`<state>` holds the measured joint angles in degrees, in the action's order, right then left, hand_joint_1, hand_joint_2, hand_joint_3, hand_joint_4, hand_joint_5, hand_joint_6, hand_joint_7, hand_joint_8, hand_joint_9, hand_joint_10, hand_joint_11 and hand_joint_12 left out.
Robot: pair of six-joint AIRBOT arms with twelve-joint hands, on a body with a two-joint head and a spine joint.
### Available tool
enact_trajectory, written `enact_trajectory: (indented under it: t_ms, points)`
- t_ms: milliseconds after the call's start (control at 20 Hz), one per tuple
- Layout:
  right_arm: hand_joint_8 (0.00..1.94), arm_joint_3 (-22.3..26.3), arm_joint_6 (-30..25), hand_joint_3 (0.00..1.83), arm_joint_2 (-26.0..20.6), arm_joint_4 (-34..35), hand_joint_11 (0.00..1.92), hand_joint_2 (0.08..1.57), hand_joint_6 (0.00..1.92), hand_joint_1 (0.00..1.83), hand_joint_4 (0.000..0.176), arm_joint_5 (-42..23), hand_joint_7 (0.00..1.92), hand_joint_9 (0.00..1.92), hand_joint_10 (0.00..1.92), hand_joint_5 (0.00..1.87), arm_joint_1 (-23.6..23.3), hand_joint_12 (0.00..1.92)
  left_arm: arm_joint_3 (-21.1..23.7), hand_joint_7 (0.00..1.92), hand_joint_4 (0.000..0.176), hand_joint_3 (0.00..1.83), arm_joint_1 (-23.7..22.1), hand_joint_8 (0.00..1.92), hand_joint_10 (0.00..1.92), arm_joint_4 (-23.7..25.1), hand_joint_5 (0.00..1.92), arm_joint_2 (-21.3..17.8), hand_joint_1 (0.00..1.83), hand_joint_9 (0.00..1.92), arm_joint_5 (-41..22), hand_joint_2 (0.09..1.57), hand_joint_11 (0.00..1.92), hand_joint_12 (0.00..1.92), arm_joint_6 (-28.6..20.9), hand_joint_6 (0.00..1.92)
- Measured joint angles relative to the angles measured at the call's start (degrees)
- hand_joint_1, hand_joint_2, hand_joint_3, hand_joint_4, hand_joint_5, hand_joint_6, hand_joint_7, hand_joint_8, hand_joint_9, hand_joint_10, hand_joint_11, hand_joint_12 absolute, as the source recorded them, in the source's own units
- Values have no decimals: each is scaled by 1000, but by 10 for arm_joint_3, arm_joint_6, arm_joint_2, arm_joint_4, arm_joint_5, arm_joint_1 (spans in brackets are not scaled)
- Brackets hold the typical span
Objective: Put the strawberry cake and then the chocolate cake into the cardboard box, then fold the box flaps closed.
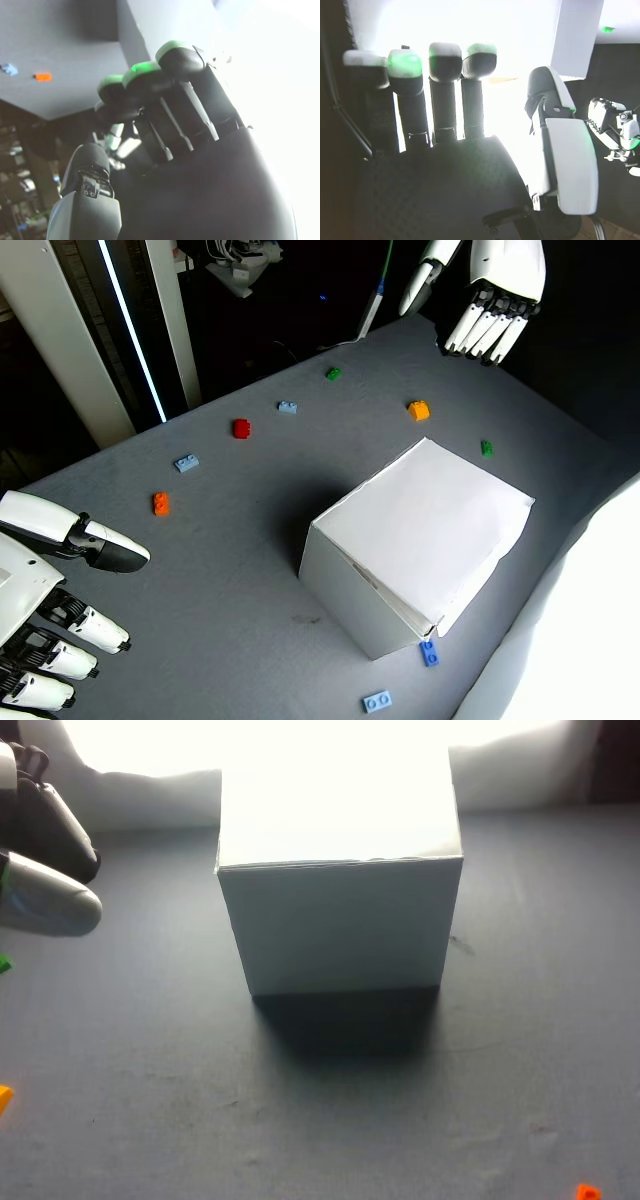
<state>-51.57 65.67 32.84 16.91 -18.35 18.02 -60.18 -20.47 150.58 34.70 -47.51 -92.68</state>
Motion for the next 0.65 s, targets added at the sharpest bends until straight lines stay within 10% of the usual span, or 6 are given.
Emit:
enact_trajectory:
  t_ms: [650]
  points:
    - [1743,1,7,7,0,-2,991,1256,1777,121,0,0,1195,1159,1921,1008,-6,1921,24,1085,0,6,8,1701,1921,-7,885,-11,239,1047,-1,1284,845,1921,0,1768]
